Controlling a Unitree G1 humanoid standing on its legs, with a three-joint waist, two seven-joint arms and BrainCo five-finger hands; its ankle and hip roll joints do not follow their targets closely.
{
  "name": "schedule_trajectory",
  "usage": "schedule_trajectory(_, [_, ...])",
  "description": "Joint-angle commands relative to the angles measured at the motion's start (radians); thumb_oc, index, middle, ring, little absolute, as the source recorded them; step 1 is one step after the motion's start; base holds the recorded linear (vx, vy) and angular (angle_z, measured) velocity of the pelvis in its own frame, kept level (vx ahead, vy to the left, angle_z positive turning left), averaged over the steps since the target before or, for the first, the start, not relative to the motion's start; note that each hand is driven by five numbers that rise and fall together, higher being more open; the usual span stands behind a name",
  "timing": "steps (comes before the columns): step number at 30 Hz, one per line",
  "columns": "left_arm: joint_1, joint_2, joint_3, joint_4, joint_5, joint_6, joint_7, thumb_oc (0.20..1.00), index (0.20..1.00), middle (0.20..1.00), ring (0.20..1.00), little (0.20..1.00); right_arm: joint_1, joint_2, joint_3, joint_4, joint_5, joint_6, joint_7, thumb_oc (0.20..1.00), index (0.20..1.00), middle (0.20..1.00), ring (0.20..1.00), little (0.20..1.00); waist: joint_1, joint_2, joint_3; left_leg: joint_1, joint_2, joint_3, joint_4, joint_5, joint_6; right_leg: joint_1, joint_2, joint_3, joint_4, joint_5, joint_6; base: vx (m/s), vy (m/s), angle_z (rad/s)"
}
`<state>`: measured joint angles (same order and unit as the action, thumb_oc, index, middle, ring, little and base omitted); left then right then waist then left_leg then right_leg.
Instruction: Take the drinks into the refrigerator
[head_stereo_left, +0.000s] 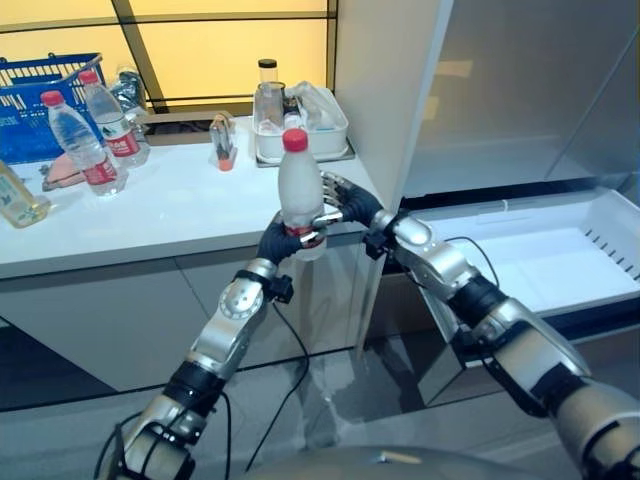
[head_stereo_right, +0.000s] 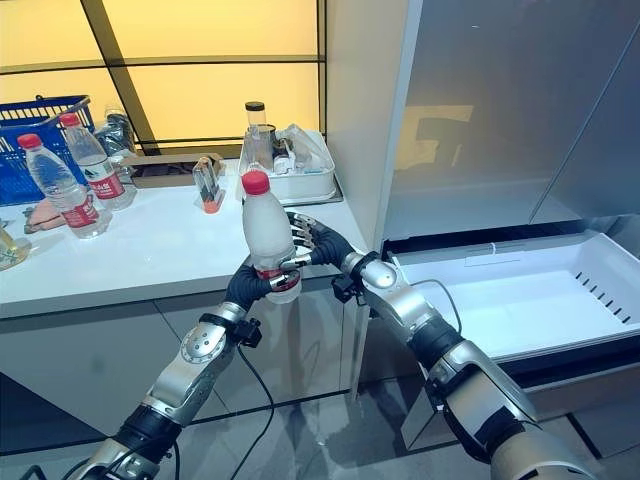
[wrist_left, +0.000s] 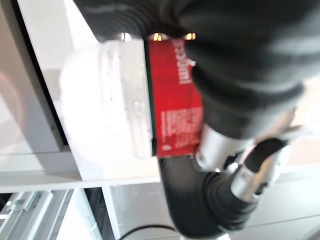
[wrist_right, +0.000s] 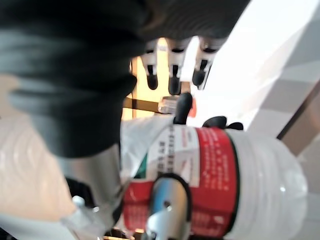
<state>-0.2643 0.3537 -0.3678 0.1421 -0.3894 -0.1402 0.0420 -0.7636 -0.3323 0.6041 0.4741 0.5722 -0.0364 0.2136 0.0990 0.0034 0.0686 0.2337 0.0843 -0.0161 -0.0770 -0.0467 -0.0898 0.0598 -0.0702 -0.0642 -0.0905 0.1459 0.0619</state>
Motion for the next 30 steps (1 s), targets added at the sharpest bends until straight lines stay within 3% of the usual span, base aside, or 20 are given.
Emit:
schedule_trajectory(1, [-0.212, -0.033, -0.086, -0.089, -0.034, -0.093, -0.054, 0.200, 0.200, 0.200, 0.200, 0.200, -0.224, 0.091, 0.052, 0.040, 0.001, -0.039, 0.000, 1.000, 1.000, 1.000, 1.000, 1.000, 0.022, -0.015, -0.056, -0.061, -0.052, -0.012, 0.005, -0.017, 0.078, 0.027, -0.005, 0.009, 0.158, -0.175, 0.028, 0.00, 0.000, 0.00])
schedule_trajectory(14, [-0.205, -0.006, -0.113, -0.082, -0.002, -0.068, -0.081, 0.200, 0.200, 0.200, 0.200, 0.200, -0.335, 0.118, 0.086, 0.073, -0.089, -0.024, -0.012, 1.000, 1.000, 1.000, 1.000, 1.000, 0.023, -0.018, -0.057, -0.060, -0.053, -0.005, 0.006, -0.019, 0.082, 0.028, -0.008, 0.016, 0.148, -0.165, 0.031, 0.00, 0.000, 0.00])
schedule_trajectory(18, [-0.244, -0.014, -0.142, -0.048, 0.048, -0.061, -0.066, 0.200, 0.200, 0.200, 0.200, 0.200, -0.360, 0.169, 0.080, 0.115, -0.116, -0.026, -0.041, 1.000, 1.000, 1.000, 1.000, 1.000, 0.022, -0.017, -0.057, -0.061, -0.056, -0.003, 0.007, -0.021, 0.085, 0.027, -0.010, 0.022, 0.150, -0.164, 0.032, 0.00, 0.000, 0.00])
schedule_trajectory(30, [-0.299, -0.050, -0.215, 0.013, 0.159, -0.049, -0.017, 0.200, 0.200, 0.200, 0.200, 0.200, -0.348, 0.267, 0.029, 0.161, -0.020, -0.042, -0.129, 1.000, 1.000, 1.000, 1.000, 1.000, 0.024, -0.014, -0.052, -0.064, -0.064, 0.004, 0.017, -0.030, 0.095, 0.026, -0.016, 0.033, 0.150, -0.164, 0.039, 0.00, 0.000, 0.00])
